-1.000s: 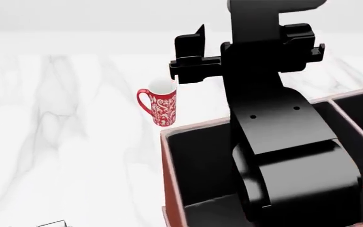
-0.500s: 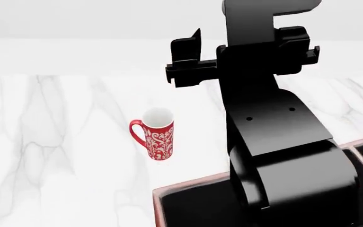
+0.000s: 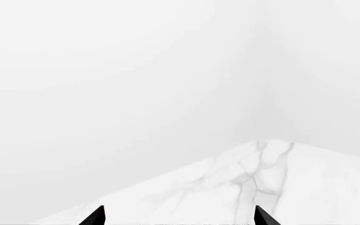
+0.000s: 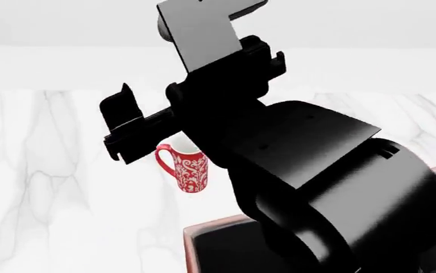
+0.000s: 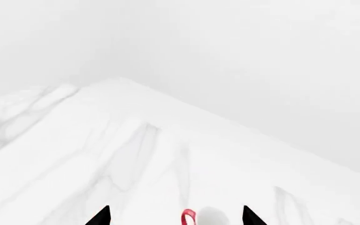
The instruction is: Pick up the book and place it in the right compartment of the caddy.
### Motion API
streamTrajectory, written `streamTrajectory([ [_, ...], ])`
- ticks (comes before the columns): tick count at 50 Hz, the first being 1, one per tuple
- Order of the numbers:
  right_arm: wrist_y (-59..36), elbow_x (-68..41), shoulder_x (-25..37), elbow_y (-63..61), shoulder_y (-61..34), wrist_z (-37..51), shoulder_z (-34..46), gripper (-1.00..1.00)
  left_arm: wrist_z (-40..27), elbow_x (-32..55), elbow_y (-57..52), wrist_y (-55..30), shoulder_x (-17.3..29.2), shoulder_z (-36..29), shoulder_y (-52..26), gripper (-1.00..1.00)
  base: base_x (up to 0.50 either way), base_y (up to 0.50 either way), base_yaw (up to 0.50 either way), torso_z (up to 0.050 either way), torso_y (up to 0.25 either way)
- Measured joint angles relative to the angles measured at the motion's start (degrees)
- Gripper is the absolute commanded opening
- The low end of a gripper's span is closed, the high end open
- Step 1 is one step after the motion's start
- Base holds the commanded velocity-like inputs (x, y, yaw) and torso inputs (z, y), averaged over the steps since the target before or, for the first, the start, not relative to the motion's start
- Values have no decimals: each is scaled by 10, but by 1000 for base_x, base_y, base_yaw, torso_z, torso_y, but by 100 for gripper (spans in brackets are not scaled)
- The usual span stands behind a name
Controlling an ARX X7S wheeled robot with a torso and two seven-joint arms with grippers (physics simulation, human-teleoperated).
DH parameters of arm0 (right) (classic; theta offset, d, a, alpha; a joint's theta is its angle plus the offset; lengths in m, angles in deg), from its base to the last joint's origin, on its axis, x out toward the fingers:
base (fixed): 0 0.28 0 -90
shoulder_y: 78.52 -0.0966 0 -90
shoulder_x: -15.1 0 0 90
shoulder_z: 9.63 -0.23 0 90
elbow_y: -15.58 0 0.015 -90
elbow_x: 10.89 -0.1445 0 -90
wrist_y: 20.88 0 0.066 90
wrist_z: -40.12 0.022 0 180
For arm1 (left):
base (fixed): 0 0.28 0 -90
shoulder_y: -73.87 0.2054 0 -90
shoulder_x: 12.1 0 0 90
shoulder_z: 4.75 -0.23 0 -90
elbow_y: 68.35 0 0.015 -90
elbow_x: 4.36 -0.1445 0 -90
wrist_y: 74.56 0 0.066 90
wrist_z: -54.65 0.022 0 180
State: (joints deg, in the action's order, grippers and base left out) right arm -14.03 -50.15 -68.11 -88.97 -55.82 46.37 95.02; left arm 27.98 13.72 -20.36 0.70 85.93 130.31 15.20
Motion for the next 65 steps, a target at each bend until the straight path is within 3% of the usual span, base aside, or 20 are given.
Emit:
streamTrajectory([
  [13, 20, -150, 53, -57, -22, -76, 111, 100, -1, 0, 4, 4, 1, -2, 1, 100, 0, 0, 0, 0, 0],
  [24, 70, -167, 112, -125, -26, -195, 232, 100, -3, 2, 6, 5, 2, -4, 2, 100, 0, 0, 0, 0, 0],
  [36, 102, -169, 150, -164, -30, -268, 297, 100, -5, 4, 3, 3, 4, -4, 3, 100, 0, 0, 0, 0, 0],
  [65, 178, -112, 130, -148, 0, -315, 397, 100, -8, 3, 8, 8, 6, -11, 4, 100, 0, 0, 0, 0, 0],
])
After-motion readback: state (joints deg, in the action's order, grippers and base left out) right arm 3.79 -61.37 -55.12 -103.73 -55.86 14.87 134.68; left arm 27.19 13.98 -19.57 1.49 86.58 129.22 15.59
